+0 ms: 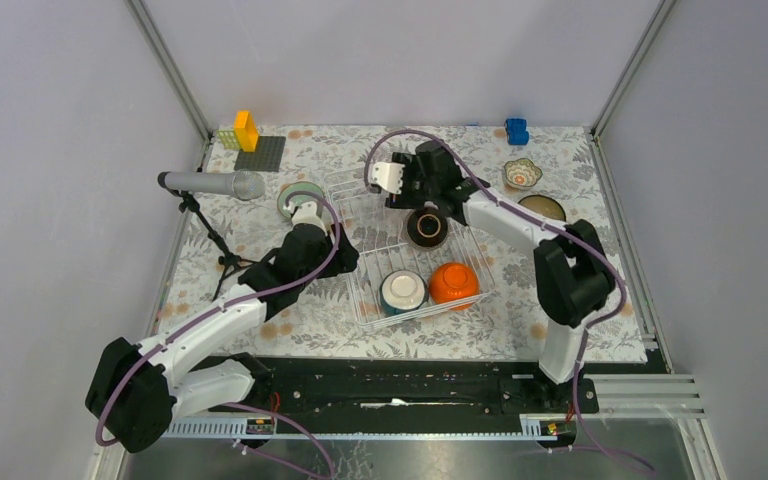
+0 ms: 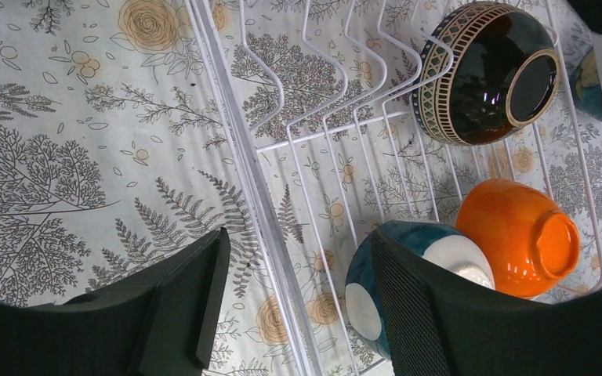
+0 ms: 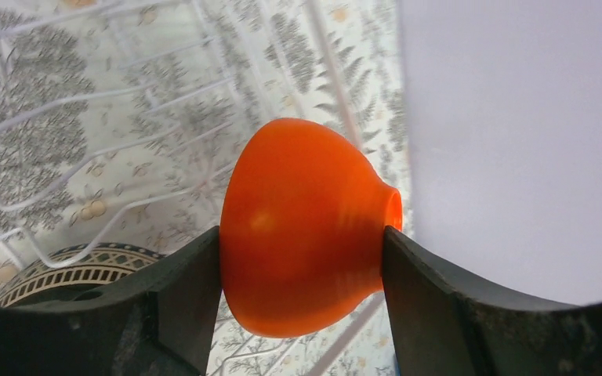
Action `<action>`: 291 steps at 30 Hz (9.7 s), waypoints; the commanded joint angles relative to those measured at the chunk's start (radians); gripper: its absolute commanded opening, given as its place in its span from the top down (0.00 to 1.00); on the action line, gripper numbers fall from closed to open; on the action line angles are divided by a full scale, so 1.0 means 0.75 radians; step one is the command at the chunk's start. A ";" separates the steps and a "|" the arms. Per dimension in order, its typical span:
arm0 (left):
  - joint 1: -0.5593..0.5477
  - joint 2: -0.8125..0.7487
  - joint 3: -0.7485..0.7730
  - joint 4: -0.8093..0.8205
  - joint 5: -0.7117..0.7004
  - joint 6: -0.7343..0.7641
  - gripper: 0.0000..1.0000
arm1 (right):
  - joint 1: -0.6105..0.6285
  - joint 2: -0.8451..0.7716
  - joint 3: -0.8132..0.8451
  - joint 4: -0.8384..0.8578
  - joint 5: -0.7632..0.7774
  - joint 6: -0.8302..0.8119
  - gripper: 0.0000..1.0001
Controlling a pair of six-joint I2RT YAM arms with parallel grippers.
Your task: Unload the bowls from the dish rack
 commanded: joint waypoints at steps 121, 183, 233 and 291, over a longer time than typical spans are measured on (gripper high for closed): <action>0.126 0.107 0.211 -0.066 -0.353 -0.285 1.00 | -0.251 -0.759 -0.453 -0.173 0.598 2.244 0.02; 0.254 0.416 0.249 0.163 0.233 -0.266 0.55 | -0.256 -0.282 -0.132 -0.327 0.241 1.823 0.15; 0.175 0.204 0.116 0.283 0.672 0.015 0.46 | -0.141 -0.377 -0.379 -0.276 -0.065 1.978 0.00; 0.165 0.176 0.129 0.241 0.620 0.054 0.45 | -0.281 -0.047 -0.524 0.219 -0.459 2.306 0.09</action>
